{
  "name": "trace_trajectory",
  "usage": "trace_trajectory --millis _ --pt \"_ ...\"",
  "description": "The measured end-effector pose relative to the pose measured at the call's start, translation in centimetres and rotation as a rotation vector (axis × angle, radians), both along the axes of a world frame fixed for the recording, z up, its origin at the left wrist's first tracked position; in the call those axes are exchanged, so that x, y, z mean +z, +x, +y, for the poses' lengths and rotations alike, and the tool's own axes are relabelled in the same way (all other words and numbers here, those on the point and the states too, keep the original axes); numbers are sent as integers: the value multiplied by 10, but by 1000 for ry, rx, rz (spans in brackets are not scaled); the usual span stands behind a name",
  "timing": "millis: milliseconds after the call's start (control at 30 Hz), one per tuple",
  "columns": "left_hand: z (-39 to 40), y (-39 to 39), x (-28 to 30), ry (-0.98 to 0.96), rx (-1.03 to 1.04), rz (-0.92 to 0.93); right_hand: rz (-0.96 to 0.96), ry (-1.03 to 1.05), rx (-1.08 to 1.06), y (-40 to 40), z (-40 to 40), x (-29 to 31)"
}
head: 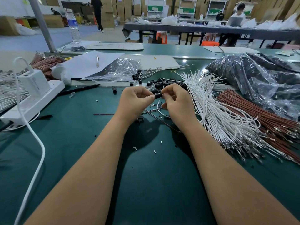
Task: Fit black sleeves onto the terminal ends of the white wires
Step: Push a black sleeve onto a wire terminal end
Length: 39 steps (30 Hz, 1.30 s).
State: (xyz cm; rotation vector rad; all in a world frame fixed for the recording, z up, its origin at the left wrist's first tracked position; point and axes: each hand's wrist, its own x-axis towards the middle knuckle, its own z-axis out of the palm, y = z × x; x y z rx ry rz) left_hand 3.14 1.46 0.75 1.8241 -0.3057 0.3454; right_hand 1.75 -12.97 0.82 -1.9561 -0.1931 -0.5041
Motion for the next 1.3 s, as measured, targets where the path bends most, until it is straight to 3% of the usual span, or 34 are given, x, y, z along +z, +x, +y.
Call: trace_trajectory --millis 133,567,633,700,867,967,1067,1300 --pt "1 0 0 13 -17 5 101 54 129 -1 0 1" --pt "-2 1 4 -108 -112 119 113 312 180 7 -3 -1" --pt "-2 1 1 -55 -80 67 88 194 104 6 -7 -1" --pt "0 3 -4 -10 -5 19 32 -73 -39 5 -14 0" --pt "7 6 -6 -81 85 -33 -108 -478 -413 4 -30 5" --pt "4 6 -8 -49 77 -19 -50 -704 -582 5 -40 5" --pt "2 5 -10 43 57 -9 109 -750 -655 3 -46 6" --pt "-2 3 -10 147 51 25 140 -723 -700 0 -53 8"
